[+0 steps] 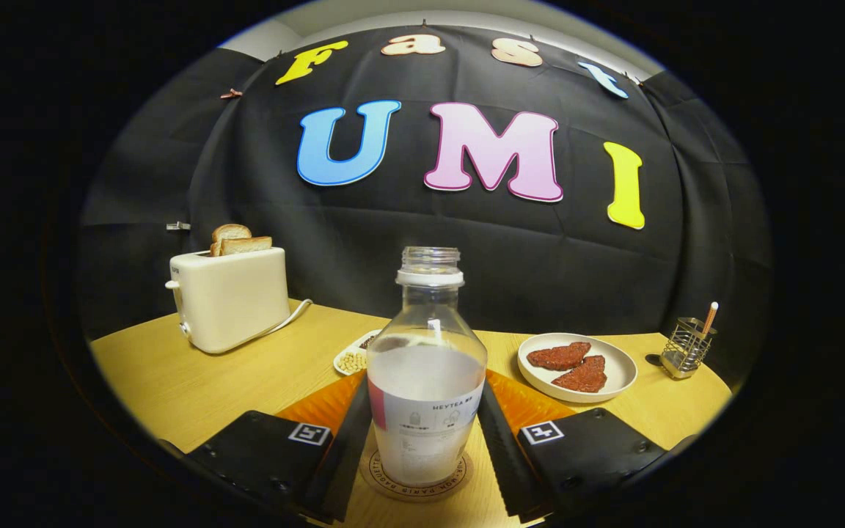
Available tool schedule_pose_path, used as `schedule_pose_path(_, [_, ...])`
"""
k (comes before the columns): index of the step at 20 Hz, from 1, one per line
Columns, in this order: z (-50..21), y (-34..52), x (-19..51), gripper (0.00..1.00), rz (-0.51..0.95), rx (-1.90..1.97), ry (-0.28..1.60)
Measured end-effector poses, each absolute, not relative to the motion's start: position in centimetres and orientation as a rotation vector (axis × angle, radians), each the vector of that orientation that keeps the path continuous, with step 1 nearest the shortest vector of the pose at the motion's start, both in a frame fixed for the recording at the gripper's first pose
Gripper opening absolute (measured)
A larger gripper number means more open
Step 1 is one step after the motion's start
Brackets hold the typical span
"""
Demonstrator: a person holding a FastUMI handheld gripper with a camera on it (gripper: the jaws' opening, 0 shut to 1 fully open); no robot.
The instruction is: Take the bottle from table, then pour the juice into the cup, finally place the bottle on the coaster
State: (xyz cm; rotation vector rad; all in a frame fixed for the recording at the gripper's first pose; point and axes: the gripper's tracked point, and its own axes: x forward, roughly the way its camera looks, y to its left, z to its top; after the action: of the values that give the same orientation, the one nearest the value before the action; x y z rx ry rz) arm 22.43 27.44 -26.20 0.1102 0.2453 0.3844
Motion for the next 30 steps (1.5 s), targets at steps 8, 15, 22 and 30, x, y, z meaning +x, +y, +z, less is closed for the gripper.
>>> schedule_pose_path(8, [-27.2,27.4,21.3,0.97,0.407,0.104,0.303])
schedule_pose_path(15, [-25.6,26.2,20.3,0.97,0.404,0.093,0.299])
schedule_pose_path(22, [-22.6,23.9,17.4,0.97,0.389,0.100,0.264])
schedule_pose_path(30, [-18.0,19.3,13.3,0.97,0.359,0.088,0.253])
